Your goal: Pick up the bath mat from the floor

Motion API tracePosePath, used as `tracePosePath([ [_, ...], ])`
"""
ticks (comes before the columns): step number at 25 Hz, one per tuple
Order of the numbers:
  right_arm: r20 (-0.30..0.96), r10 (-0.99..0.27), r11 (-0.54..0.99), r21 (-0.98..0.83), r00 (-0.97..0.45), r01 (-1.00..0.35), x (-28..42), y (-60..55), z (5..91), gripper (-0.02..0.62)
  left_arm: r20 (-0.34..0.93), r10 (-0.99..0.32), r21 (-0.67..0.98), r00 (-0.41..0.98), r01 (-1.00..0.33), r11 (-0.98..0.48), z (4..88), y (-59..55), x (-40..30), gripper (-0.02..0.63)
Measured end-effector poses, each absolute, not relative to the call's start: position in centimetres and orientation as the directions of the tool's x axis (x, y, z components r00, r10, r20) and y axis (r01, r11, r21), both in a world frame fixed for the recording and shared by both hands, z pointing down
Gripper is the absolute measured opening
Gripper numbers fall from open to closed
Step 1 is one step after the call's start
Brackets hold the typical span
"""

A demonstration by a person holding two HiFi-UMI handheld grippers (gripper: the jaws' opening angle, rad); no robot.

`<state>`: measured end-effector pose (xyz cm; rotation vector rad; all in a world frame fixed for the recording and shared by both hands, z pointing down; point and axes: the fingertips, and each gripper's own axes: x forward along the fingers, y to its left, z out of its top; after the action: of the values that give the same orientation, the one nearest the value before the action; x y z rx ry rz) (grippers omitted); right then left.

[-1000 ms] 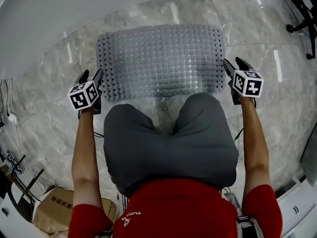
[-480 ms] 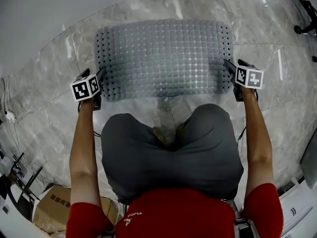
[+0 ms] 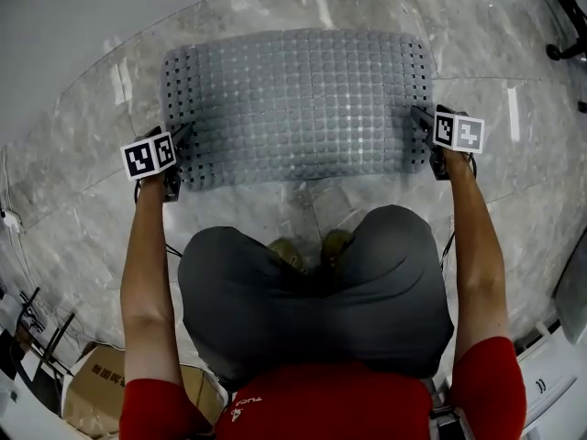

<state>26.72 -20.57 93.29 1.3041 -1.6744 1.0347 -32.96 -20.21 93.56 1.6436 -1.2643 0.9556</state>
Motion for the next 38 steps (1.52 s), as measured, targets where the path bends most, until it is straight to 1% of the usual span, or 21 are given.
tracePosePath([
  [7,0.927,-0.331,0.158,-0.131,-0.177,-0.979,27.0,-20.7,94.9,0.299,0.938,-0.286,0.164,0.195,-0.978,-0.127,95.4,-19.8,-33.3,0.373],
  [11,0.93,-0.323,0.144,-0.134,-0.174,-0.981,27.1,-20.8,95.3,0.301,0.944,-0.275,0.147,0.18,-0.98,-0.136,95.6,-19.9,-33.2,0.374],
  [15,0.925,-0.336,0.136,-0.139,-0.178,-0.981,26.7,-20.7,95.0,0.298,0.95,-0.283,0.095,0.135,-0.984,-0.152,95.4,-19.8,-33.1,0.365],
  [17,0.92,-0.345,0.137,-0.146,-0.185,-0.98,26.4,-20.6,94.9,0.294,0.944,-0.298,0.094,0.14,-0.982,-0.162,95.2,-19.8,-32.8,0.331],
  [18,0.917,-0.348,0.138,-0.156,-0.195,-0.978,26.1,-20.6,94.8,0.271,0.941,-0.303,0.105,0.152,-0.981,-0.165,95.1,-19.8,-32.5,0.317],
  [19,0.913,-0.35,0.139,-0.171,-0.21,-0.975,25.8,-20.5,94.8,0.235,0.937,-0.306,0.123,0.171,-0.978,-0.17,95.0,-19.7,-32.1,0.296],
  [20,0.908,-0.353,0.138,-0.189,-0.226,-0.972,25.3,-20.5,94.8,0.196,0.932,-0.306,0.143,0.193,-0.974,-0.176,94.9,-19.7,-31.7,0.262],
  [21,0.902,-0.357,0.136,-0.205,-0.241,-0.969,24.9,-20.5,94.7,0.165,0.929,-0.306,0.159,0.21,-0.97,-0.184,94.9,-19.7,-31.2,0.21],
  [22,0.897,-0.362,0.132,-0.22,-0.254,-0.966,24.6,-20.5,94.6,0.14,0.926,-0.307,0.165,0.219,-0.968,-0.192,94.8,-19.7,-30.8,0.176],
  [25,0.879,-0.373,0.132,-0.267,-0.297,-0.955,23.6,-20.5,94.0,0.069,0.921,-0.319,0.158,0.222,-0.964,-0.213,94.5,-19.7,-30.1,0.127],
  [26,0.874,-0.373,0.14,-0.278,-0.311,-0.95,23.3,-20.5,93.7,0.057,0.917,-0.327,0.162,0.228,-0.962,-0.218,94.3,-19.7,-29.9,0.116],
  [31,0.836,-0.403,0.157,-0.338,-0.373,-0.928,22.7,-20.3,91.6,0.047,0.89,-0.362,0.187,0.276,-0.947,-0.26,92.8,-19.3,-29.0,0.06],
  [38,0.738,-0.497,0.228,-0.396,-0.456,-0.889,20.6,-19.8,86.6,0.044,0.832,-0.43,0.234,0.349,-0.926,-0.298,89.2,-18.9,-27.8,0.057],
])
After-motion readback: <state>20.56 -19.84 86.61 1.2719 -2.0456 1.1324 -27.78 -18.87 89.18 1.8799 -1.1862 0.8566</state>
